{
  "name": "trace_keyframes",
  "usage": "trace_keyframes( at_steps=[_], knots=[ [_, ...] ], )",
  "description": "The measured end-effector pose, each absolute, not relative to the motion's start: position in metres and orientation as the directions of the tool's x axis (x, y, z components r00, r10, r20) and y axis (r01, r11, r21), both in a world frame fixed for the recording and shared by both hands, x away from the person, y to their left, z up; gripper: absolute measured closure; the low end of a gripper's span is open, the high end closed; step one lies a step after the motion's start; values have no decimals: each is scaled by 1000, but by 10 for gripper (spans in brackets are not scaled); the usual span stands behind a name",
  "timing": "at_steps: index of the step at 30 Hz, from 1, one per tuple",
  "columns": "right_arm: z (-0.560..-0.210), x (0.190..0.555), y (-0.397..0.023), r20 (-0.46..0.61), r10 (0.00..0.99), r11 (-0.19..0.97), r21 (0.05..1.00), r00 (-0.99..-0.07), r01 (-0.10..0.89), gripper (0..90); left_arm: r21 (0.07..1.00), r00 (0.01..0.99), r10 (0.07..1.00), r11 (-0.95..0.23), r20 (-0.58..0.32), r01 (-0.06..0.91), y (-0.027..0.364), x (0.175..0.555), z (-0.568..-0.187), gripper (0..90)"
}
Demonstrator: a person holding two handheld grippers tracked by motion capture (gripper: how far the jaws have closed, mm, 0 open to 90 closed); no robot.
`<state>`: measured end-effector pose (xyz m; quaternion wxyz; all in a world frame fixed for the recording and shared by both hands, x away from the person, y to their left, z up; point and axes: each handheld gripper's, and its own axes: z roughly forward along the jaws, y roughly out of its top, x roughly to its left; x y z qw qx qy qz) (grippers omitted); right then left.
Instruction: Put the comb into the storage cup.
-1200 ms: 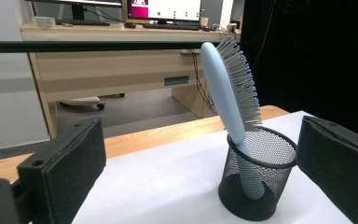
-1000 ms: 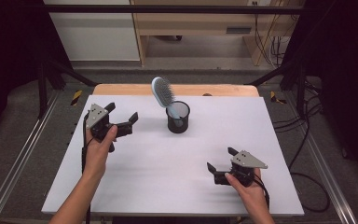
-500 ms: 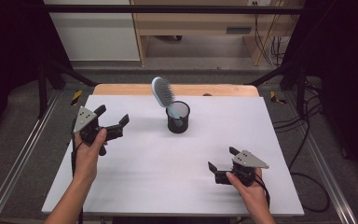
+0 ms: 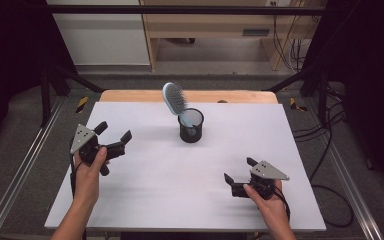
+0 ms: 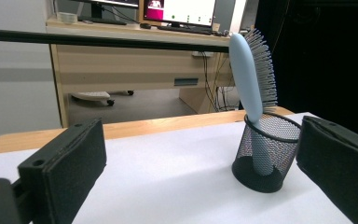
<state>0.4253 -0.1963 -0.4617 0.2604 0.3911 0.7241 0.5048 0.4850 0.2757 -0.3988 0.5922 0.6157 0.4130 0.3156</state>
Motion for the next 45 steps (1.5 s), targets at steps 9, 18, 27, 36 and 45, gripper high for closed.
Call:
trace_keyframes(
  at_steps=[9,18,27,36,45],
  knots=[
    [-461,425,-198,14,832,184,936,-555,300,35,990,435,895,46,-99,132,291,473,-403,16],
    [-456,425,-206,29,838,154,945,-545,288,37,990,421,899,80,-122,116,300,454,-412,16],
    [-456,425,-208,20,845,153,949,-535,277,36,992,421,900,74,-109,99,307,437,-420,16],
    [-456,427,-215,27,855,137,951,-517,276,36,993,442,895,12,-62,114,309,422,-425,14],
    [-447,420,-237,-3,867,141,960,-498,240,39,995,449,893,-5,-39,98,316,416,-432,15]
  ],
)
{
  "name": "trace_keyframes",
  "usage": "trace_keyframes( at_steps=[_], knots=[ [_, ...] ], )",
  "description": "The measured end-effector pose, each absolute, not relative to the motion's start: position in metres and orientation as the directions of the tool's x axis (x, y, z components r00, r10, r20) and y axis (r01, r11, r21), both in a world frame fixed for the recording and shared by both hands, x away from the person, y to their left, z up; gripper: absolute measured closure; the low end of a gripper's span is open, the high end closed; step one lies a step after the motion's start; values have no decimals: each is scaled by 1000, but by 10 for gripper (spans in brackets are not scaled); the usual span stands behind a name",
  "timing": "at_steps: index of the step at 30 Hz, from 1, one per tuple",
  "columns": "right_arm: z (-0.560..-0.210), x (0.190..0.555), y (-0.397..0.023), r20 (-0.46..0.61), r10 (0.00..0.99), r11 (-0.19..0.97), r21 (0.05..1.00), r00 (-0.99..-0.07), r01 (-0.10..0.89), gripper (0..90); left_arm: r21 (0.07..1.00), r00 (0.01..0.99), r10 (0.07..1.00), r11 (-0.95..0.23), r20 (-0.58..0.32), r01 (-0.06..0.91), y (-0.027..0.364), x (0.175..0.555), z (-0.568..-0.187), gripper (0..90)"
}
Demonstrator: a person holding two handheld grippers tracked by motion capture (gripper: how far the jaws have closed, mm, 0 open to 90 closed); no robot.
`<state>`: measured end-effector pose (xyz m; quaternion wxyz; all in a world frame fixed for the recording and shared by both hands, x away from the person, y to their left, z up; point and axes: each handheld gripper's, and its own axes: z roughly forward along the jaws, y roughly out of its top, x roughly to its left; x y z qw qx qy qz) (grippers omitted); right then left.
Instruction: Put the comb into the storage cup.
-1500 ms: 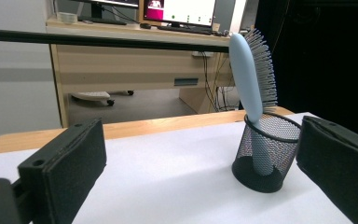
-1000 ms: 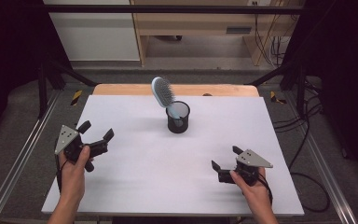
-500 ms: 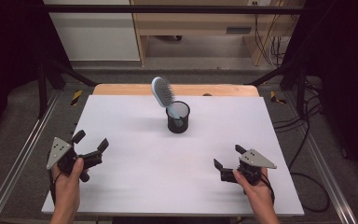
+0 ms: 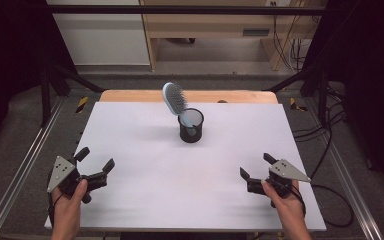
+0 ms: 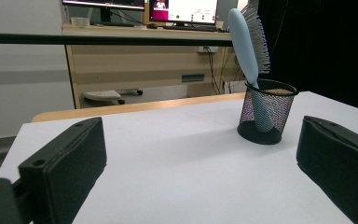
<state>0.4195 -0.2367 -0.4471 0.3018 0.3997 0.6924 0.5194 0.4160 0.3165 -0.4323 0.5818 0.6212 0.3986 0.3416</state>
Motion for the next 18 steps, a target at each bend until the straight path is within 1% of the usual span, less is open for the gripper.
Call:
trace_keyframes(
  at_steps=[5,10,14,18],
  knots=[
    [-451,410,-258,-14,878,137,965,-478,223,39,995,459,888,-8,-40,104,321,415,-437,16],
    [-458,404,-278,16,901,74,979,-433,190,41,994,465,884,-6,-47,113,322,413,-443,16],
    [-462,406,-279,18,900,69,980,-436,184,43,994,477,879,-52,2,92,323,412,-445,17],
    [-464,408,-273,-9,890,97,980,-456,171,43,995,480,877,-15,-32,94,323,412,-447,18]
  ],
)
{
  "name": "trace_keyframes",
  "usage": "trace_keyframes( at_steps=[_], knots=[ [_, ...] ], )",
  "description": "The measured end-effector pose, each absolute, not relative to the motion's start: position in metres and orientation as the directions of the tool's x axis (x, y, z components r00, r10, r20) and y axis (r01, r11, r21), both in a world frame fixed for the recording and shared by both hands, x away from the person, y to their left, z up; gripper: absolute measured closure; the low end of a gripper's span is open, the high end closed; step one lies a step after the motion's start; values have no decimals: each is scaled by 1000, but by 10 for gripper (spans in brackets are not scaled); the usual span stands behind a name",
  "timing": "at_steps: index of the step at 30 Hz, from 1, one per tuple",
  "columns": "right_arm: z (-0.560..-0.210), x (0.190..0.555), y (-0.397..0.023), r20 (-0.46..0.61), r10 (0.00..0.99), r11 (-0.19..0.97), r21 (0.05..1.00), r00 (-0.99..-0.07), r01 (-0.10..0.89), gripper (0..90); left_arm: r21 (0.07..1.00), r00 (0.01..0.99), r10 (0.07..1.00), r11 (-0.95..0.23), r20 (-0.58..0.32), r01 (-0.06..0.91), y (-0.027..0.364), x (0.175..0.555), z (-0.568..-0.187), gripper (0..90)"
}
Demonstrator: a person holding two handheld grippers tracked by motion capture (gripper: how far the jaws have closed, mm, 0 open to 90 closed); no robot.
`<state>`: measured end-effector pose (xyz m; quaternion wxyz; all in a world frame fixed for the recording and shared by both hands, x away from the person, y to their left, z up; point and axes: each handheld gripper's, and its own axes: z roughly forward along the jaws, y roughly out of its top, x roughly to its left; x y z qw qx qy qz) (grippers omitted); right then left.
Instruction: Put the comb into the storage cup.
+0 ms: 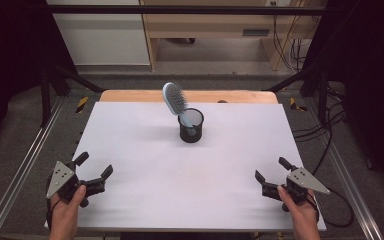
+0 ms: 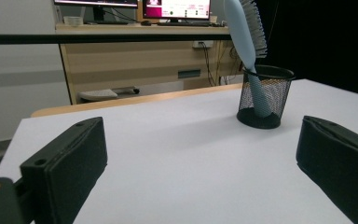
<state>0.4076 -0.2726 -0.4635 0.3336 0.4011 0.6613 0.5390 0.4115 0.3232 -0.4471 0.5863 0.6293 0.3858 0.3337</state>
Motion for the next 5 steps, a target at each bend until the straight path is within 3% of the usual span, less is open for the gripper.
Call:
trace_keyframes(
  at_steps=[5],
  knots=[
    [-464,410,-263,-52,876,146,976,-480,162,42,994,486,873,-10,-43,106,318,411,-449,18]
  ],
)
